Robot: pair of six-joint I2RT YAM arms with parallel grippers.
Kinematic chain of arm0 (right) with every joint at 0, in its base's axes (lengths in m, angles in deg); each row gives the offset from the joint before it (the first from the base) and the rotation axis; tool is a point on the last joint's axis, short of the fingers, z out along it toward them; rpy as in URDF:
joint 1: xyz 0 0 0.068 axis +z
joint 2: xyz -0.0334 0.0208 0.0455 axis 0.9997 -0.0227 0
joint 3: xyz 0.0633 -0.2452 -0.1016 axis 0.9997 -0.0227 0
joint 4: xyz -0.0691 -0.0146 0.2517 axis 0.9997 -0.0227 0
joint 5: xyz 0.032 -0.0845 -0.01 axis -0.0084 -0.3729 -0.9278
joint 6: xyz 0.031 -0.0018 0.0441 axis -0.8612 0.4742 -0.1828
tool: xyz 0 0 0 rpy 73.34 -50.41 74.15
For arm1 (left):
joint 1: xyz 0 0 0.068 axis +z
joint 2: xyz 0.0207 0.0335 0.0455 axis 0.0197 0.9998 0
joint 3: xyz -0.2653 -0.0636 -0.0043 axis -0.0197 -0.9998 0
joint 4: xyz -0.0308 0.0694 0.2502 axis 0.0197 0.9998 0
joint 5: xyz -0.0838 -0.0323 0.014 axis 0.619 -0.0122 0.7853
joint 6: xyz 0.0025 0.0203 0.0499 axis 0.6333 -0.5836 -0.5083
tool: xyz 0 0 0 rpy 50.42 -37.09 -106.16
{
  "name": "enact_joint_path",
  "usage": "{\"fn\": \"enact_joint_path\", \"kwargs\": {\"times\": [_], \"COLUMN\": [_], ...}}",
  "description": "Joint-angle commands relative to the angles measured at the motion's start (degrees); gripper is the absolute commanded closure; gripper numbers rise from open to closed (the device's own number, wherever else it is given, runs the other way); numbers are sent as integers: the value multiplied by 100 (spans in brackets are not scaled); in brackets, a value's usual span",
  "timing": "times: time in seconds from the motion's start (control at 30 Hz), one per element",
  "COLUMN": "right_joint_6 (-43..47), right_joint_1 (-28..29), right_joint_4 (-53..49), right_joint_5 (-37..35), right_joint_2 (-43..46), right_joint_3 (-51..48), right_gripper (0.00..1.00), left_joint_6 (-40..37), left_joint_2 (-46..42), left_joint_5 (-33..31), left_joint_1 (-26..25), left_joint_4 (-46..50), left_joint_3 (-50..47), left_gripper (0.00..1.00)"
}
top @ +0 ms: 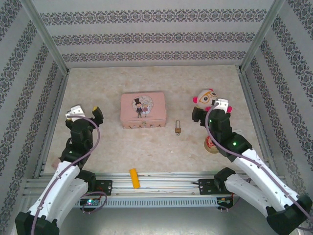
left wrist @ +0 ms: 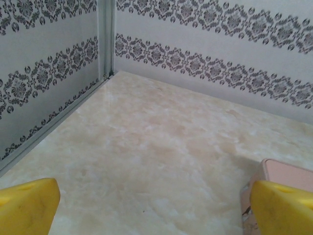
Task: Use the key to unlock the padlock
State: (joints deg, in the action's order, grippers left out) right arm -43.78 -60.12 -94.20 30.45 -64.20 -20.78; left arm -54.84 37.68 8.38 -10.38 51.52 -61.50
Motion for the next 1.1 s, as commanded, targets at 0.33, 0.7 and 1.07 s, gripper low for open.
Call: {"fn": "enact_joint_path", "kwargs": {"times": [0.33, 0.7, 1.07], "right_joint_6": [1592, 1728, 2171], "right_joint_1": [-951, -1980, -2257], "right_joint_4": [3612, 4933, 6021], "right_joint_5": [116, 1175, 1586], "right_joint_2": [-135, -1609, -2398], "right_joint_3": [-2017, -1966, -2117], "right_gripper": [2, 2, 2], "left_joint_6": [-896, -958, -931], "left_joint_2": [1720, 3400, 4875], "left_joint_5": [844, 1837, 2892], "left_joint_1": [711, 1296, 1616], "left_joint_4": [-2669, -4026, -5426], "left_joint_3": [-546, -506, -514], "left_gripper": [1, 1, 1]}}
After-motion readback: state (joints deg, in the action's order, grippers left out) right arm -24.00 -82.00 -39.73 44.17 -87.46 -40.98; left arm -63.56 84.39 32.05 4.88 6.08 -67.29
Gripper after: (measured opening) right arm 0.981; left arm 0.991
